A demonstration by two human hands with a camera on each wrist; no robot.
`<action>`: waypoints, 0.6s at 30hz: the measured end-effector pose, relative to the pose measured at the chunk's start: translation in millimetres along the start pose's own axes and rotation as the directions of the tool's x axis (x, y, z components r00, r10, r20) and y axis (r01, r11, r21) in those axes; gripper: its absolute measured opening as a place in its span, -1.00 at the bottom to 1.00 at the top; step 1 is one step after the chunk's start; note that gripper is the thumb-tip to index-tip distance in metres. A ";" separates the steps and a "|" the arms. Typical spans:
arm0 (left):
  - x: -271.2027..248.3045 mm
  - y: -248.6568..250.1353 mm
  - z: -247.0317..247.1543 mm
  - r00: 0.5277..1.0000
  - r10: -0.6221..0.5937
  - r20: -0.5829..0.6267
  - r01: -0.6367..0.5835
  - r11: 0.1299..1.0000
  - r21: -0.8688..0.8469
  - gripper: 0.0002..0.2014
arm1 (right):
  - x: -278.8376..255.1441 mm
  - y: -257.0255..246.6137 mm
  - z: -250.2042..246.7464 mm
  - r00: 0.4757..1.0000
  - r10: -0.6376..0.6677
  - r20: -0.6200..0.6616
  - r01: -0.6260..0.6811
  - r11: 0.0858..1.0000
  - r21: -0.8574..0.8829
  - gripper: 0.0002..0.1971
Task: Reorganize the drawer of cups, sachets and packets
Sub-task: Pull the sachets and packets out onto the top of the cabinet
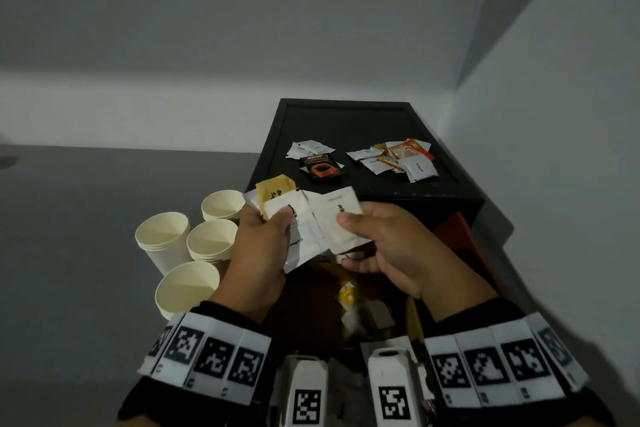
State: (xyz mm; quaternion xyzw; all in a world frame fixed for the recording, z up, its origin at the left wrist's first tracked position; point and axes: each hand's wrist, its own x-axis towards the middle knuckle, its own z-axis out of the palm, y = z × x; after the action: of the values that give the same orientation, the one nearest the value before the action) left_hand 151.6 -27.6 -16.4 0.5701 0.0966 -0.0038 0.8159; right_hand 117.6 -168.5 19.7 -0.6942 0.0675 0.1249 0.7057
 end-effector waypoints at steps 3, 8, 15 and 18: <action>0.5 -1.8 -0.3 0.998 0.051 -0.042 -0.049 0.998 0.048 -0.81 | 1.6 3.3 5.5 1.000 -0.002 0.012 0.002 0.999 -0.039 -0.90; 0.6 -2.4 -5.0 0.998 0.058 0.027 -0.060 0.996 0.059 -0.74 | 8.5 -3.9 -1.8 0.992 -0.088 -0.085 0.075 0.987 -0.144 -0.85; -3.6 -5.0 0.4 0.985 0.051 0.164 -0.064 0.995 0.072 -0.71 | 19.1 -11.3 16.6 0.992 -0.122 -0.043 0.093 0.903 -0.420 -0.80; -0.5 -2.6 -1.7 0.988 0.023 0.151 -0.028 0.999 0.034 -0.72 | 21.4 -14.7 18.8 0.996 -0.072 -0.044 0.048 0.912 -0.408 -0.81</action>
State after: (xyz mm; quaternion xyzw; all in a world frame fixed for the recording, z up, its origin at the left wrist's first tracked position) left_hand 150.6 -27.0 -19.3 0.5839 0.0273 -0.0380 0.8105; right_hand 140.7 -148.1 28.6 -0.8308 0.0393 0.0944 0.5471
